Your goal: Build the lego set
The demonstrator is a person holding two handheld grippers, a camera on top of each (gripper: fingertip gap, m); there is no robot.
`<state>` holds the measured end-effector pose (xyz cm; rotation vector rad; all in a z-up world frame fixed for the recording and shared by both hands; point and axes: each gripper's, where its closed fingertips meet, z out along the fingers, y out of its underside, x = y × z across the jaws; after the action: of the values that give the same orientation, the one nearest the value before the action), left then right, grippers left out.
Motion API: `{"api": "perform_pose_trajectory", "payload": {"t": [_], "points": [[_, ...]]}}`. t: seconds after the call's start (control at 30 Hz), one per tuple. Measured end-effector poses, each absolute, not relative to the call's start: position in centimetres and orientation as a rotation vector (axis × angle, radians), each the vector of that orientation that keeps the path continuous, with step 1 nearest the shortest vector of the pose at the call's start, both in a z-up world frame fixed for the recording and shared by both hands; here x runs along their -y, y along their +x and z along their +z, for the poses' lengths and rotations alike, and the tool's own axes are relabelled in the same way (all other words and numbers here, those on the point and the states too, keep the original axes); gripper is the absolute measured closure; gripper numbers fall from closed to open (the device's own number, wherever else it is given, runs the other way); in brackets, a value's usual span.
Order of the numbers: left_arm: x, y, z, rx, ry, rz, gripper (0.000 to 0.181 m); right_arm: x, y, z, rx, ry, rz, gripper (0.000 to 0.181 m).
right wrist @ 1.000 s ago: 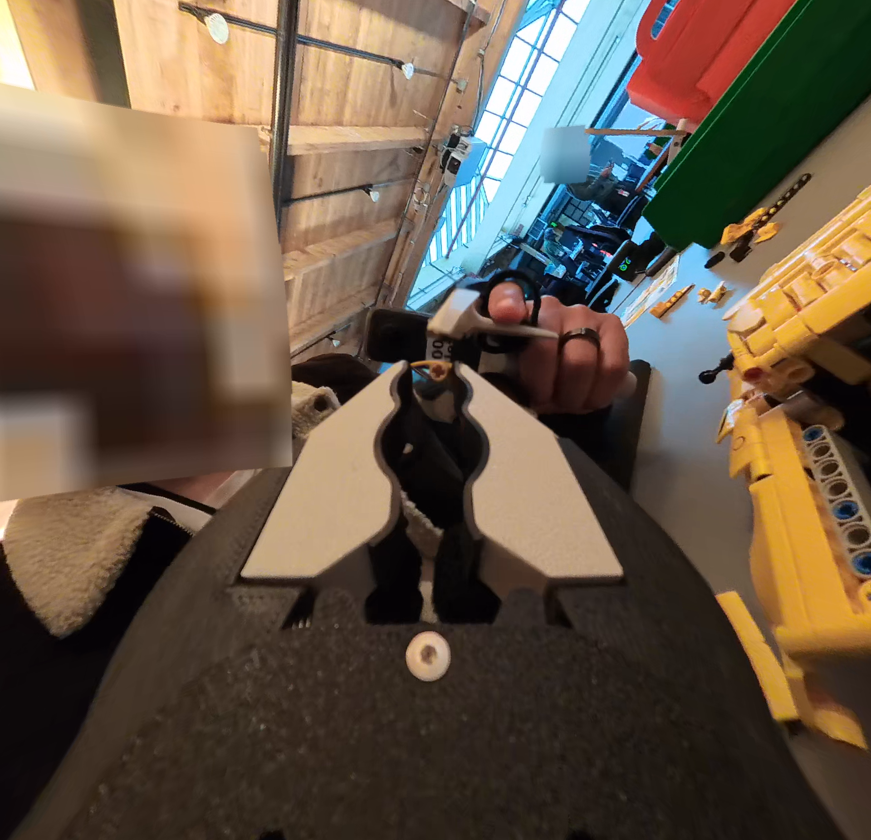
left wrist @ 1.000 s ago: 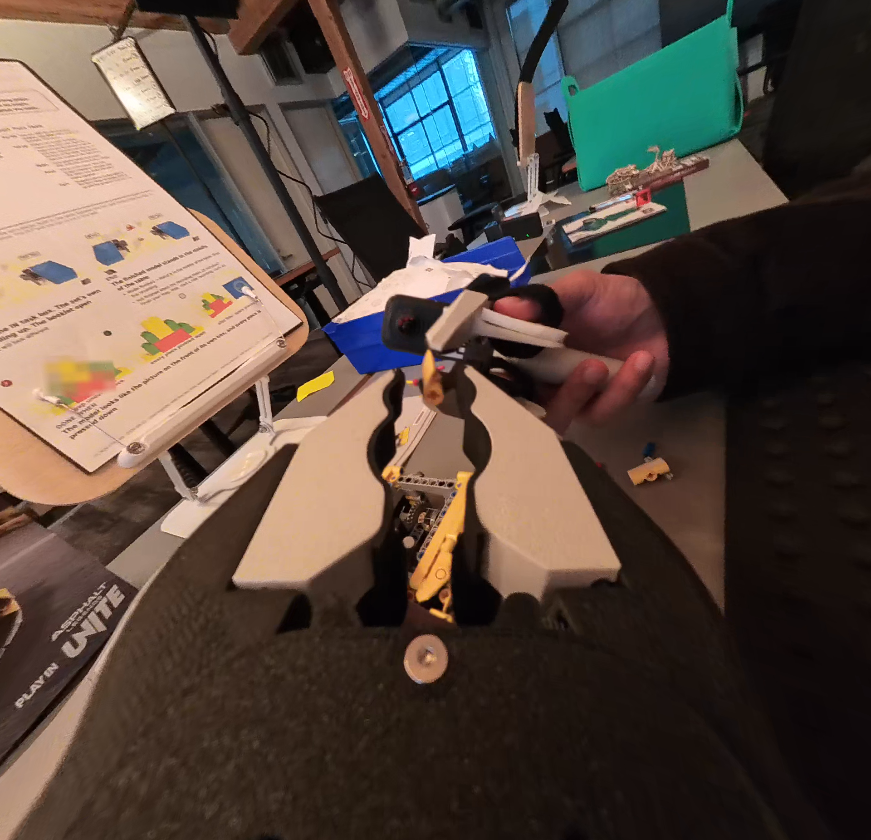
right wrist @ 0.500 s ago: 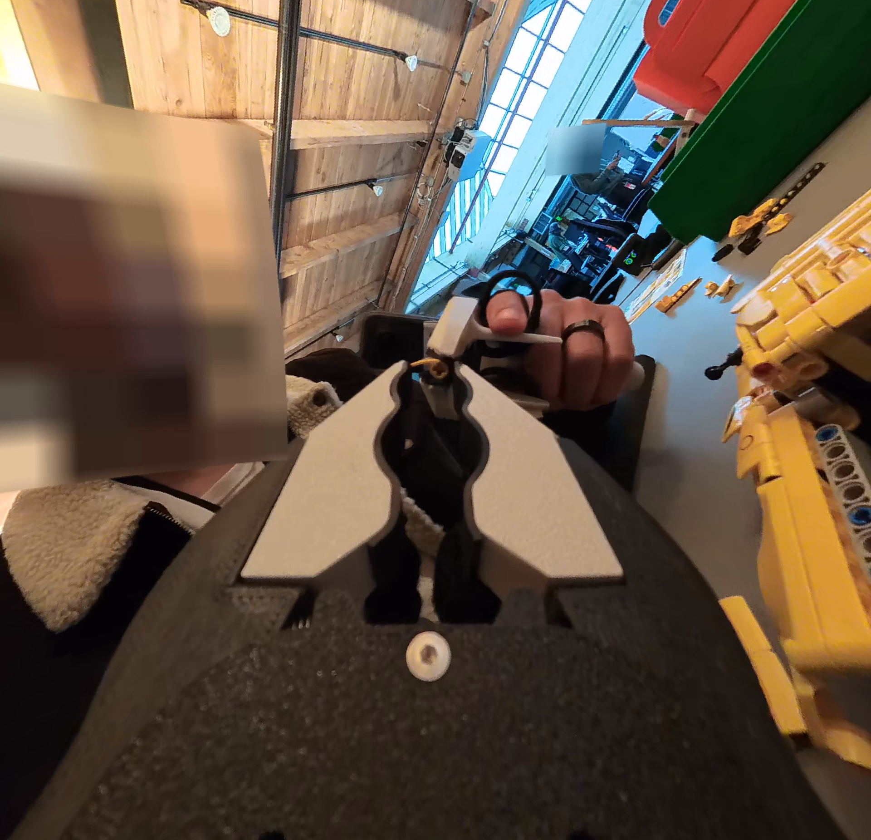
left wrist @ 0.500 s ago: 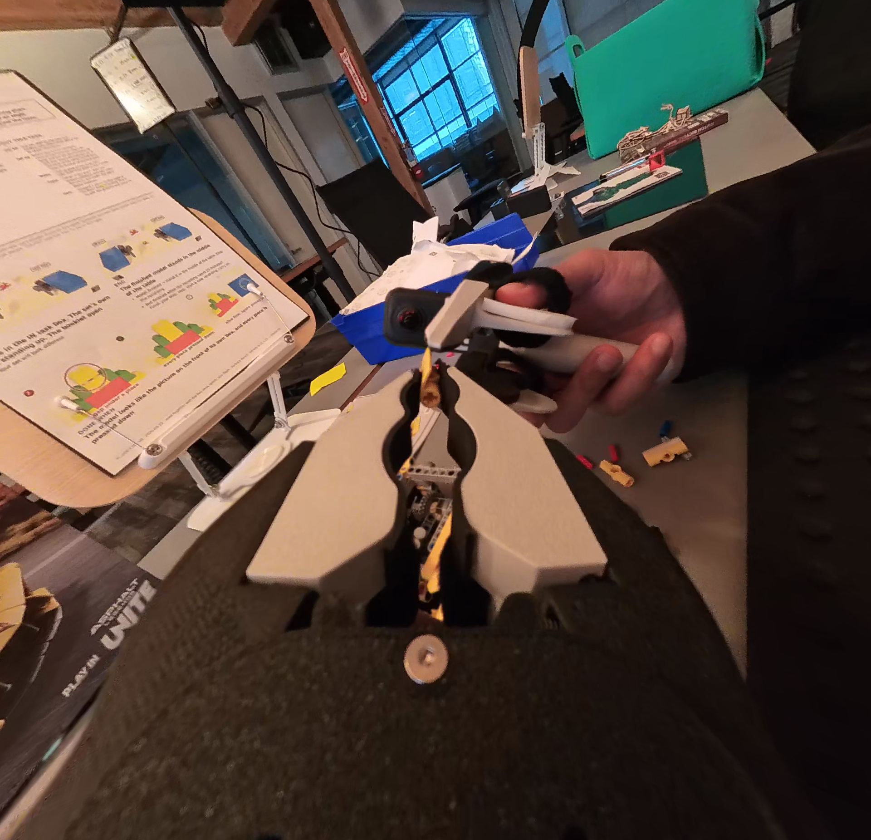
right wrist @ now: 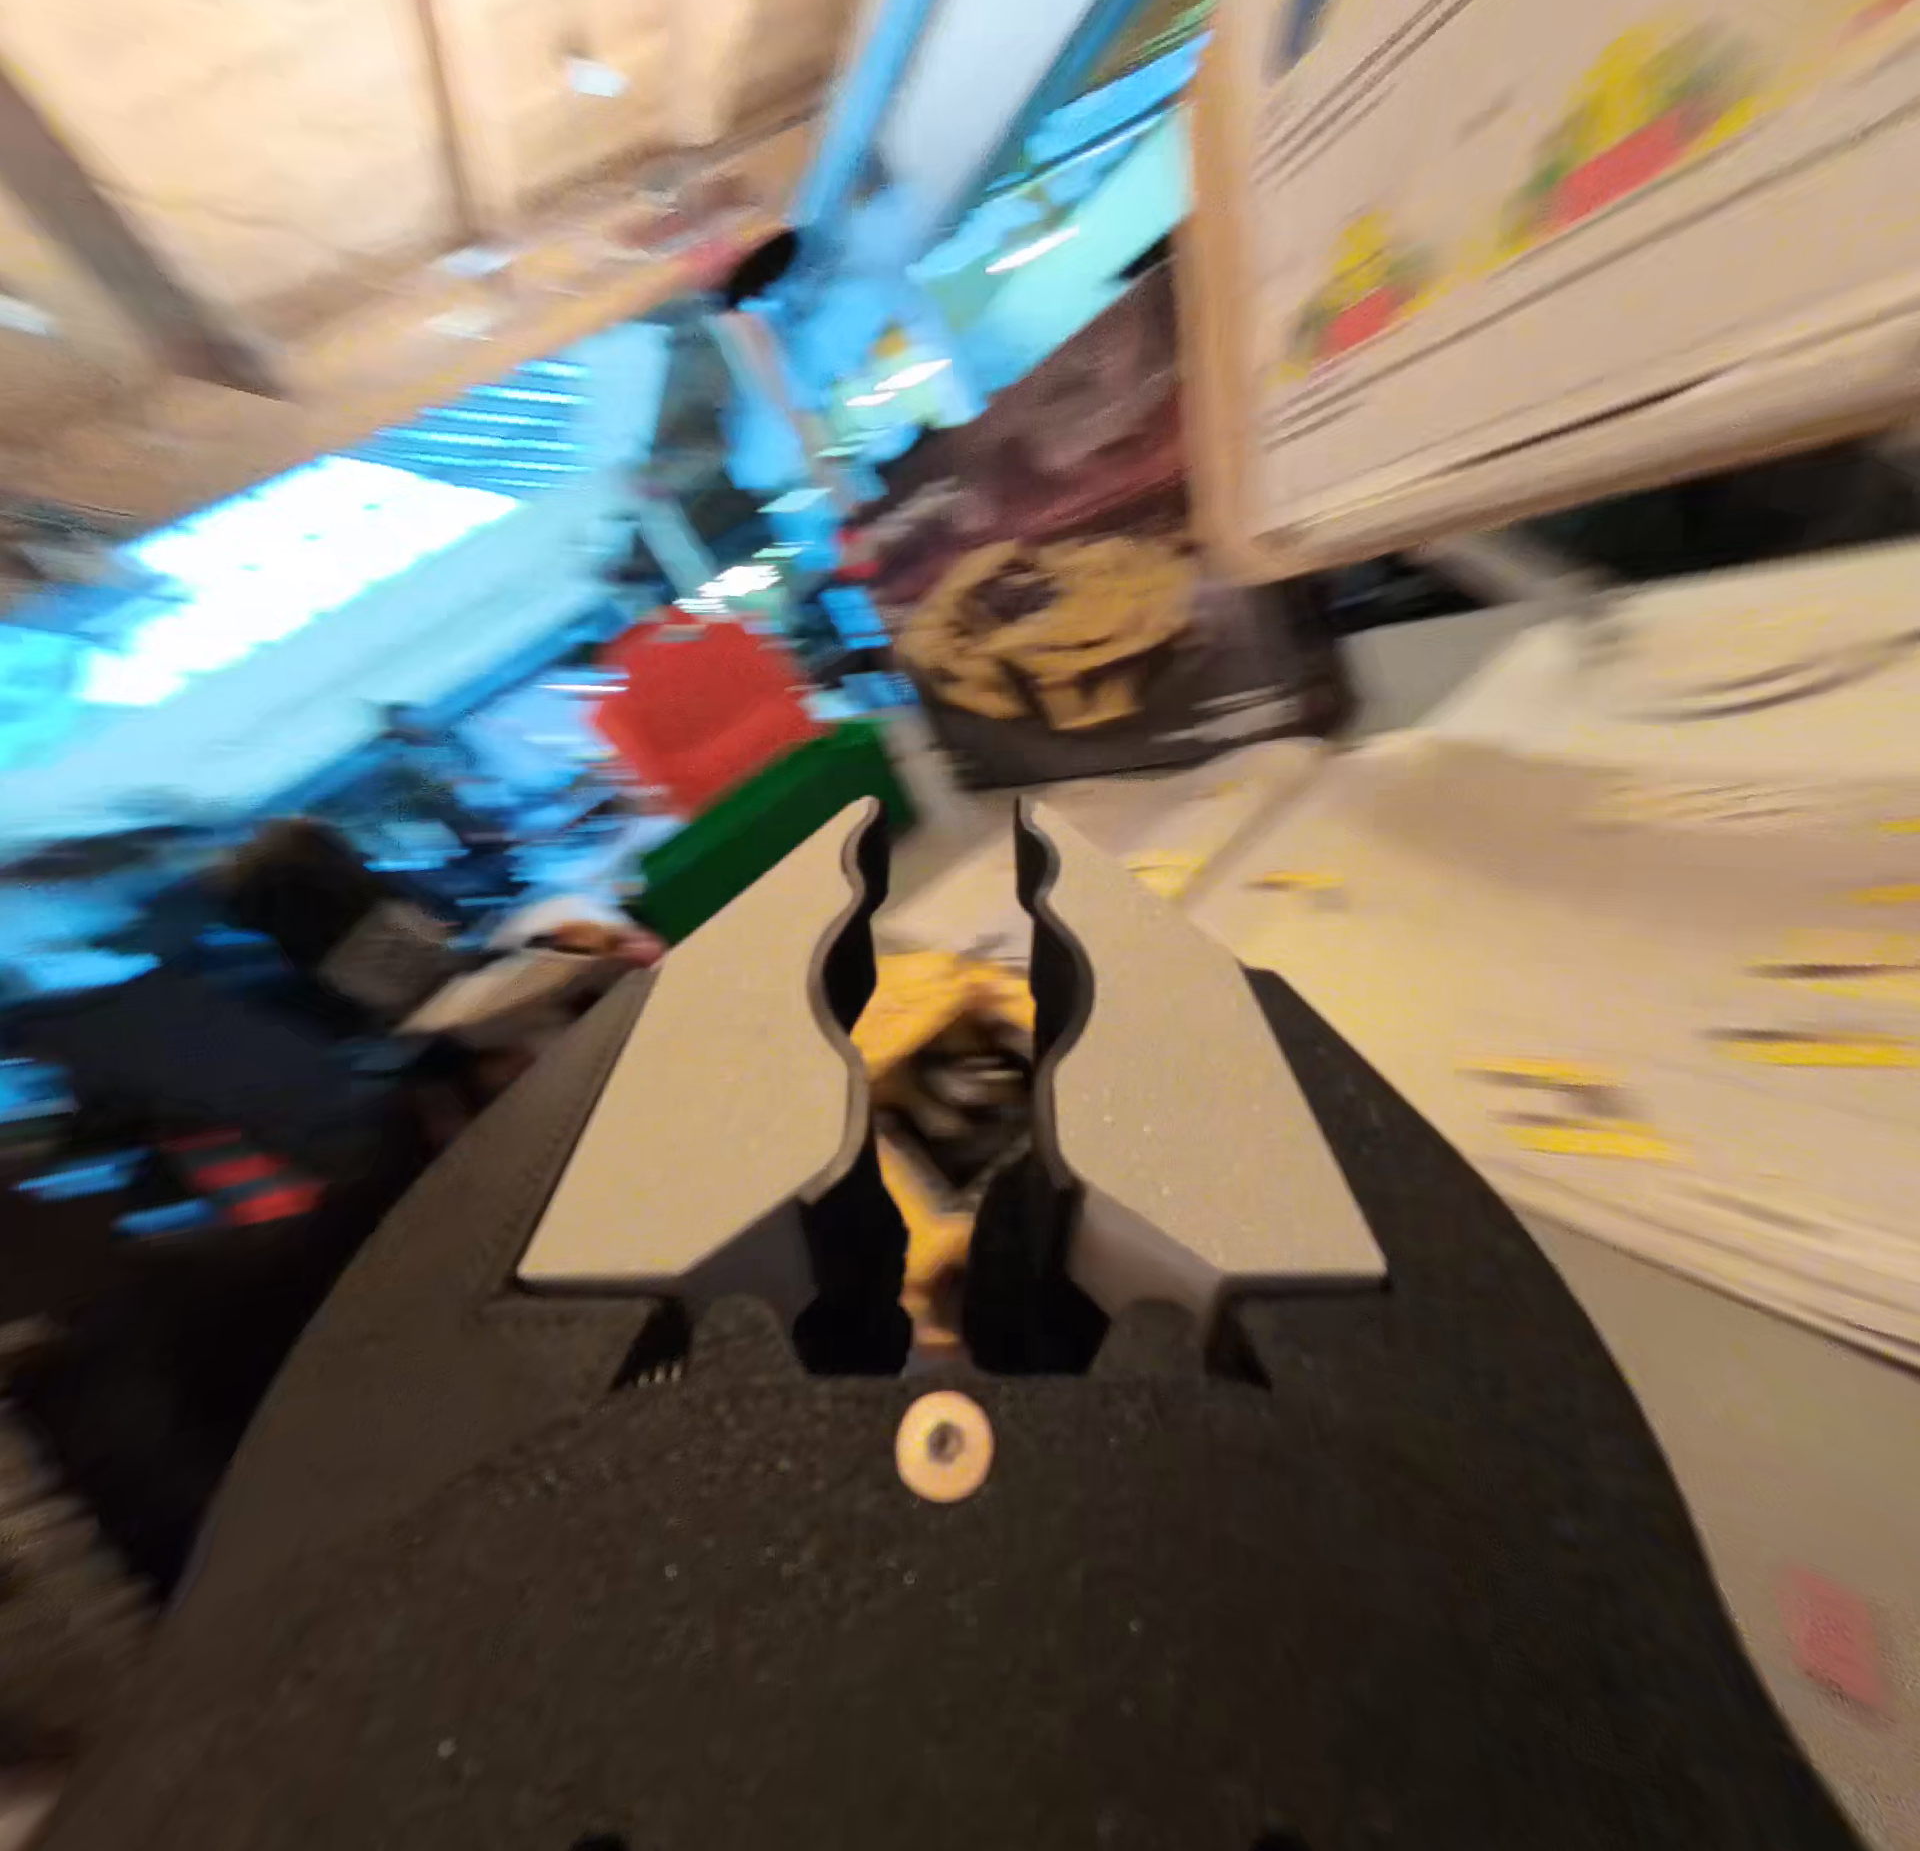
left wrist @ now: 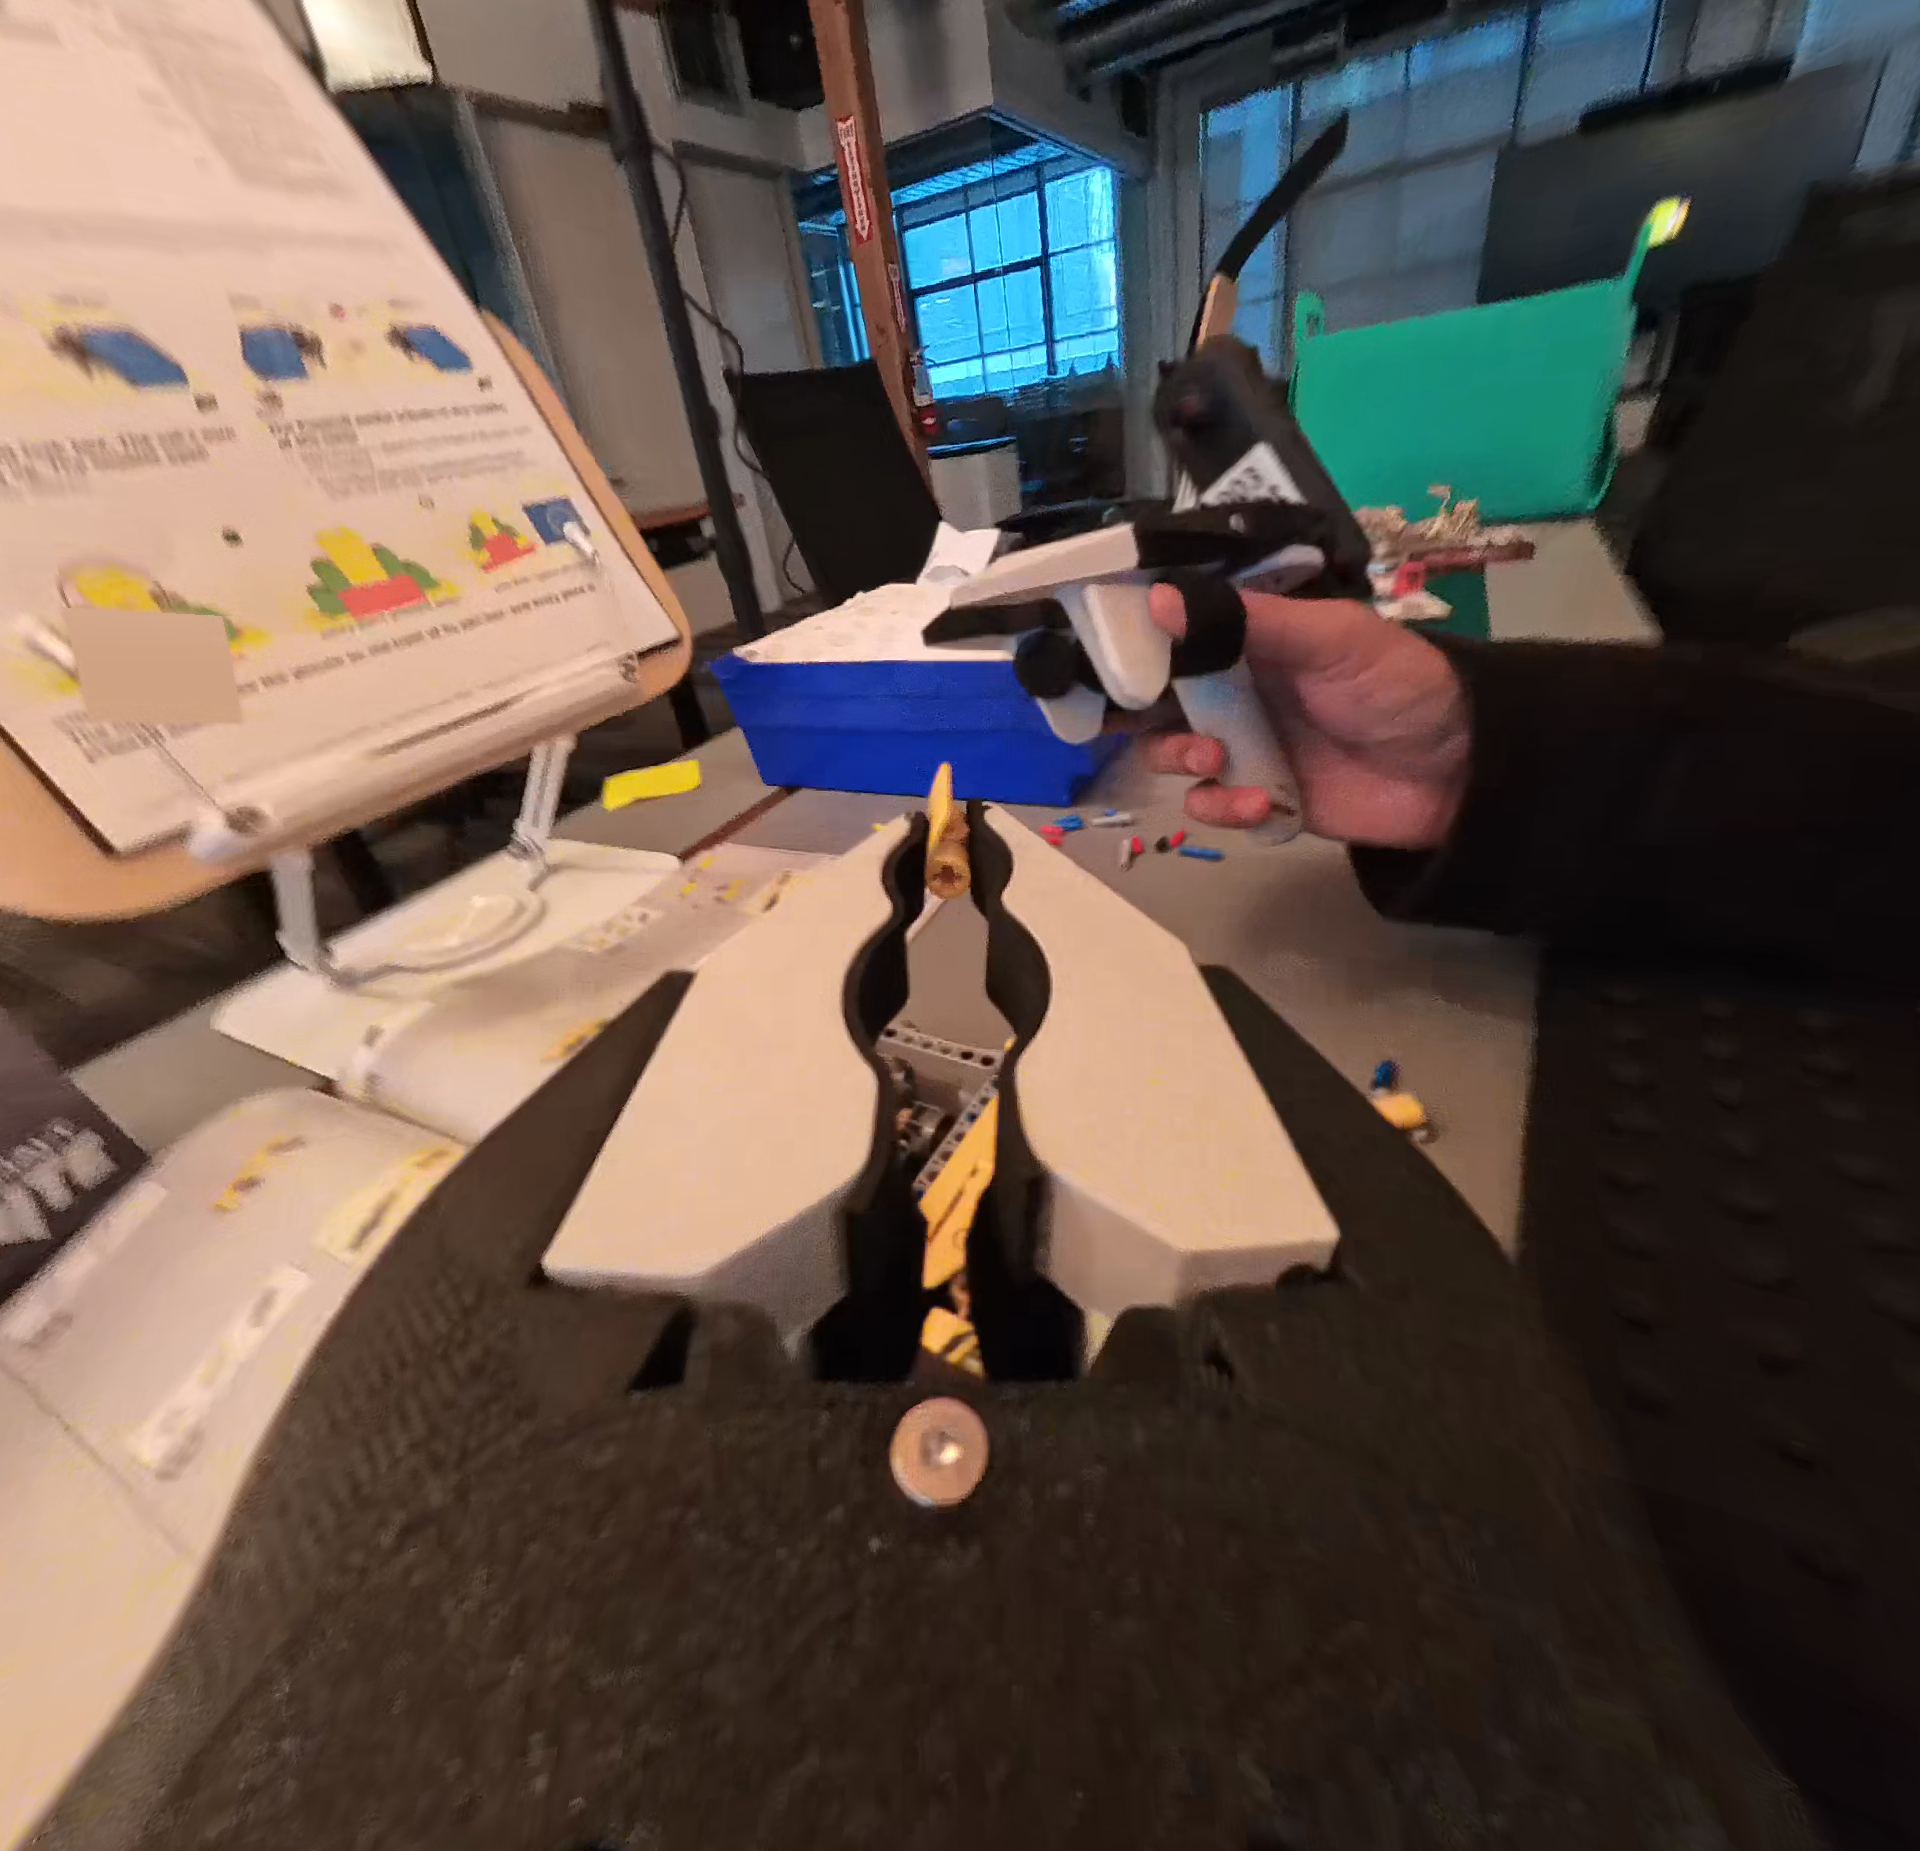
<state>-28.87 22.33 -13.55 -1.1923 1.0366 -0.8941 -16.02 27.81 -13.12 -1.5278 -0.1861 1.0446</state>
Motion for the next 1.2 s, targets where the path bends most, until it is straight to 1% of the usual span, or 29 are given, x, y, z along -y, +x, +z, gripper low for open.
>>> {"api": "perform_pose_trajectory", "payload": {"t": [0.07,0.13,0.23,0.3,0.43,0.67,0.8,0.9,1.03,1.2], "points": [[-23.2,-29.5,-13.3,-0.973,-1.249,-1.012,0.175,-28.9,-13.0,-14.1,0.173,-1.588,0.714,0.158],[-23.8,-30.1,-13.0,-0.925,-1.278,-1.117,0.175,-29.7,-11.0,-15.5,0.183,-1.664,0.469,0.154],[-24.6,-30.8,-13.0,-0.89,-1.289,-1.158,0.175,-30.7,-9.0,-17.6,0.221,-1.762,0.204,0.145],[-25.2,-31.0,-13.5,-0.897,-1.303,-1.108,0.175,-30.9,-8.9,-19.4,0.259,-1.846,0.145,0.145],[-25.9,-30.9,-14.7,-0.927,-1.337,-1.009,0.175,-30.7,-10.0,-21.7,0.28,-1.978,0.207,0.149],[-26.1,-30.8,-15.5,-0.954,-1.368,-0.984,0.175,-30.2,-12.5,-21.5,0.356,-1.952,0.397,0.148],[-25.7,-30.9,-15.2,-0.954,-1.35,-1.012,0.175,-26.2,-17.4,-22.6,0.77,-1.94,0.688,0.15],[-25.3,-30.9,-15.0,-0.958,-1.338,-1.047,0.175,-20.5,-19.0,-25.5,1.12,-1.95,0.942,0.141],[-24.5,-30.5,-14.9,-0.983,-1.327,-1.099,0.175,-18.1,-19.1,-28.3,1.403,-1.882,0.869,0.147],[-22.7,-30.1,-14.5,-1.013,-1.302,-1.274,0.175,-17.7,-20.3,-30.0,1.618,-1.812,0.793,0.157]]}}
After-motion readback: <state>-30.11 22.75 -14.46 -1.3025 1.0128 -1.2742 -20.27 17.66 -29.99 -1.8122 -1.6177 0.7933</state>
